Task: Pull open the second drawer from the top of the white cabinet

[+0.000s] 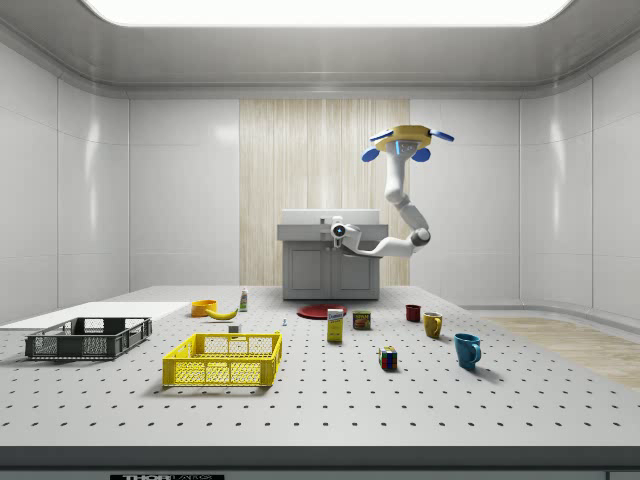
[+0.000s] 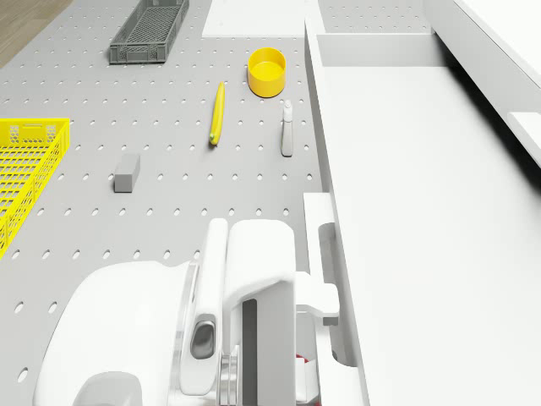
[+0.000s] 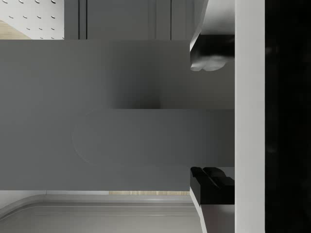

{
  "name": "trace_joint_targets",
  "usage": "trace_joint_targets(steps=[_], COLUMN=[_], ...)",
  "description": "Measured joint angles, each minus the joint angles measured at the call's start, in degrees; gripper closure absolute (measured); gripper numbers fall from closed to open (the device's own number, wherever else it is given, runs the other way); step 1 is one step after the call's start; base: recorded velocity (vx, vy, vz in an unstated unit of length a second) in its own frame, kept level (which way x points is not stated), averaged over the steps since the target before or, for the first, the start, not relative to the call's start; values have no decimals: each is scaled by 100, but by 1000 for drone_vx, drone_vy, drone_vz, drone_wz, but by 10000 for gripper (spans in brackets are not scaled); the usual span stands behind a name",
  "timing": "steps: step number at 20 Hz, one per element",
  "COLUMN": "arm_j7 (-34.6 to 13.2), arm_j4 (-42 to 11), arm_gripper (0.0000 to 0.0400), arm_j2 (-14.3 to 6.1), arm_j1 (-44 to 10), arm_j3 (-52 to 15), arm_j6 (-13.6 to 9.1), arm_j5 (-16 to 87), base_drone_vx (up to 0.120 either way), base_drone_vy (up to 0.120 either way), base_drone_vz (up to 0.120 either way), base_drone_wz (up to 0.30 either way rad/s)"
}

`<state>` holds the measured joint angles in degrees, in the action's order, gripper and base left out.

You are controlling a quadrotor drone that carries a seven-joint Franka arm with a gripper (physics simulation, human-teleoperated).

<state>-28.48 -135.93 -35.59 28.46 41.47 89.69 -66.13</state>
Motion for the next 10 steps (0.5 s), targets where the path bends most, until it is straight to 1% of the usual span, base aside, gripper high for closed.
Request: trace_joint_targets(steps=[2, 3, 4, 6, 7, 8, 9, 10], arm_j7=[-7, -331, -579, -920, -819, -639, -1016, -897], arm_j4=[4, 55, 98, 134, 108, 91, 158, 107], arm_gripper=[104, 105, 94, 35, 2, 0, 0, 16], arm_j2=[-15, -86, -166, -339, -363, -358, -451, -467], arm_j1=[34, 37, 78, 257, 336, 375, 446, 534], arm_j3=[32, 23, 28, 95, 154, 192, 177, 242], arm_j6=[12, 18, 59, 214, 266, 275, 337, 410], arm_j5=[18, 62, 111, 272, 323, 303, 332, 336], base_drone_vx=[0, 0, 0, 0, 0, 0, 0, 0], base_drone_vy=[0, 0, 0, 0, 0, 0, 0, 0], base_drone_vz=[0, 0, 0, 0, 0, 0, 0, 0], base_drone_wz=[0, 0, 0, 0, 0, 0, 0, 0])
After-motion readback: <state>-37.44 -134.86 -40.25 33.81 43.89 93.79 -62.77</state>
